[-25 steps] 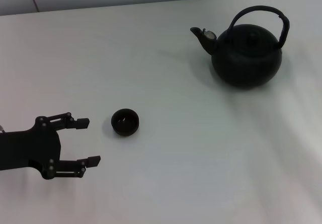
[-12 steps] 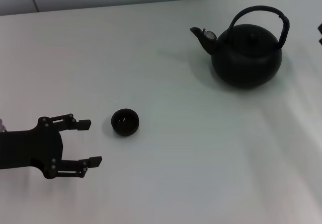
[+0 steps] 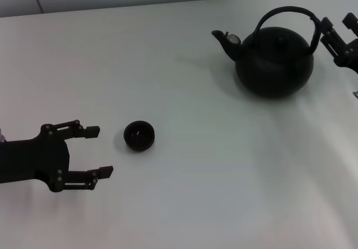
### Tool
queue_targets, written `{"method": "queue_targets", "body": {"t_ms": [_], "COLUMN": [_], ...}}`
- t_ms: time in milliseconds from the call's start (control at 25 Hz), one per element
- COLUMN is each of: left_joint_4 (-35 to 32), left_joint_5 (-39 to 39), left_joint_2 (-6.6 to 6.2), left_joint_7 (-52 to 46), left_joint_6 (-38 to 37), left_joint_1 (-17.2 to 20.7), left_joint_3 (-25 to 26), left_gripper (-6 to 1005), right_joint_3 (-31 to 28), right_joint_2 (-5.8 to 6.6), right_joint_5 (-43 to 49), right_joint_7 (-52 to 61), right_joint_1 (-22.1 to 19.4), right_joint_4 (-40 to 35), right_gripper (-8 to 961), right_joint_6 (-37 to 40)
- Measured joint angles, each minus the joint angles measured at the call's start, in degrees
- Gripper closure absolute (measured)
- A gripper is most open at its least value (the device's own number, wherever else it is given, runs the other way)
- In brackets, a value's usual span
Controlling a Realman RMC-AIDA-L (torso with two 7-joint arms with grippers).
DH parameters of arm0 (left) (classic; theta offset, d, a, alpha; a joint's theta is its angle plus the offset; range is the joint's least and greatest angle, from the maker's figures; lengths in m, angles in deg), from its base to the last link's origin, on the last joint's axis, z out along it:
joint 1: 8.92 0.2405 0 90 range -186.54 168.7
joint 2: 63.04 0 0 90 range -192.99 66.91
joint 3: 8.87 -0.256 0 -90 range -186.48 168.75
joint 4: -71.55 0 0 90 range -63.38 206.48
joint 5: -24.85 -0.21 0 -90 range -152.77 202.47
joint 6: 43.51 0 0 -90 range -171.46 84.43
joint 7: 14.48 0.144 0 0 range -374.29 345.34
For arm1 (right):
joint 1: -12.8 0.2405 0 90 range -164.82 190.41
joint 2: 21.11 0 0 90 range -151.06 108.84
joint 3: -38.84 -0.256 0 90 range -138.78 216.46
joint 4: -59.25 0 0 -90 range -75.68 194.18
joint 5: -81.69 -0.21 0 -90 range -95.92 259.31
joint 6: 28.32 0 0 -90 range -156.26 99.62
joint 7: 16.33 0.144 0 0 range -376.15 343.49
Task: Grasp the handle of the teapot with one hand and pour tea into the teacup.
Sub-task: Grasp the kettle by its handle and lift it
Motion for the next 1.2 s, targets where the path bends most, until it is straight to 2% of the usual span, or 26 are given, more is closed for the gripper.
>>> {"method": "queue_targets", "body": {"t_ms": [360,1200], "left_joint_4": [0.00,0.00], "left_joint_5": [-0.05,-0.09], "left_joint_2": [0.11,0.68], "left_joint_7": [0.12,0.25], "left_joint_6": [0.55,1.22], "left_joint_1": [0.02,0.23], "left_joint_3": [0.26,0.79], "left_gripper": [137,137], "right_joint_3": [0.01,0.06], "right_joint_2": [0.01,-0.04], "right_joint_5": [-0.04,-0.51], "right_joint_7": [0.11,0.62], "right_joint_1": [3.09,4.53], "right_joint_4": [0.30,1.39], "right_gripper": [334,333], "right_joint_6": [-6.99,-10.91]}}
